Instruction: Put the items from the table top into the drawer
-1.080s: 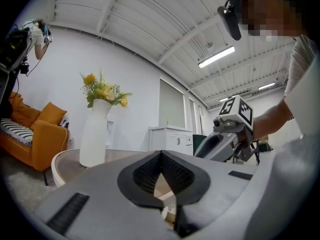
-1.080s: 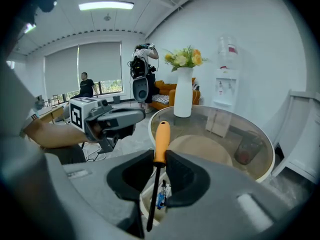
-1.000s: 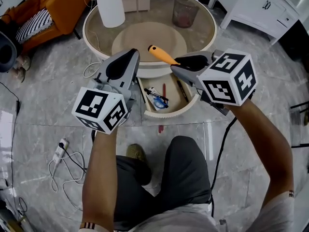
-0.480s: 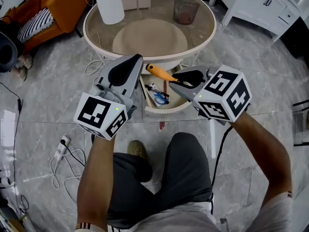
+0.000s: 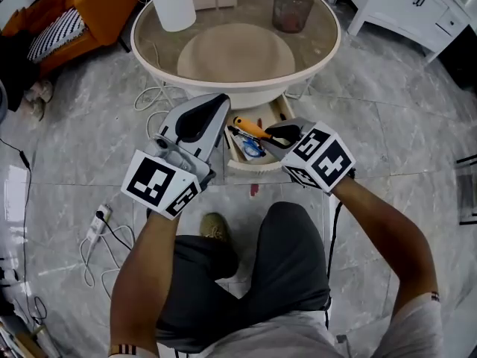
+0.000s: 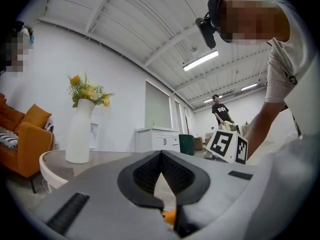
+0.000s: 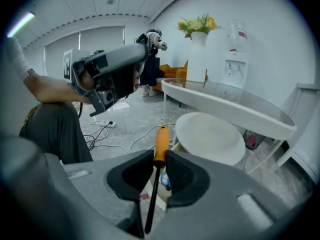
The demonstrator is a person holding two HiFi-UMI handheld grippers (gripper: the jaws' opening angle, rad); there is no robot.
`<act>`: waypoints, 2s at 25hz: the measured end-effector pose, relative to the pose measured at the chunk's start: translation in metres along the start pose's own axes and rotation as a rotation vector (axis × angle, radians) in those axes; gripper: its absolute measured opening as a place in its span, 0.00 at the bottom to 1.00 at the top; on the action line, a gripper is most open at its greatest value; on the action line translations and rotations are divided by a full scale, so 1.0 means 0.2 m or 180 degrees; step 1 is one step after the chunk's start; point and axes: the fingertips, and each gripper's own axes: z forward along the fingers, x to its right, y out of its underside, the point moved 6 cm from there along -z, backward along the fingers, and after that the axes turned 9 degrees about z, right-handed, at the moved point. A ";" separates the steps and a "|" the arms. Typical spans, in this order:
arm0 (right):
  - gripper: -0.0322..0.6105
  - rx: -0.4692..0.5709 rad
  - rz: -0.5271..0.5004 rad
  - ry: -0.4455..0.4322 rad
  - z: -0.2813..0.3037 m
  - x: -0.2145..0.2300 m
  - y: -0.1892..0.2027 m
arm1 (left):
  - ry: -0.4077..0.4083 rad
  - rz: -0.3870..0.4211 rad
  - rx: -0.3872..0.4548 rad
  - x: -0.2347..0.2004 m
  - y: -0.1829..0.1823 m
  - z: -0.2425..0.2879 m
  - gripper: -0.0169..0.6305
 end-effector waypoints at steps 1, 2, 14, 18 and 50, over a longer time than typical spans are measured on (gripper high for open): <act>0.17 -0.0006 0.0020 0.0028 0.03 0.01 0.02 | -0.0002 0.0033 -0.0001 -0.01 0.01 -0.01 0.03; 0.17 -0.0011 0.0040 0.0058 0.06 0.02 0.04 | 0.0000 0.0068 -0.0015 -0.02 0.02 -0.01 0.03; 0.17 -0.0292 0.0251 0.0414 0.48 0.16 0.26 | 0.0002 -0.0010 -0.0143 -0.06 0.17 -0.08 0.03; 0.17 -0.0428 0.0291 0.0484 0.63 0.20 0.31 | -0.0050 -0.0015 -0.0081 -0.10 0.15 -0.09 0.03; 0.20 -0.0651 0.0449 0.0361 0.97 0.30 0.46 | 0.0200 0.0152 -0.0386 -0.08 0.27 -0.03 0.03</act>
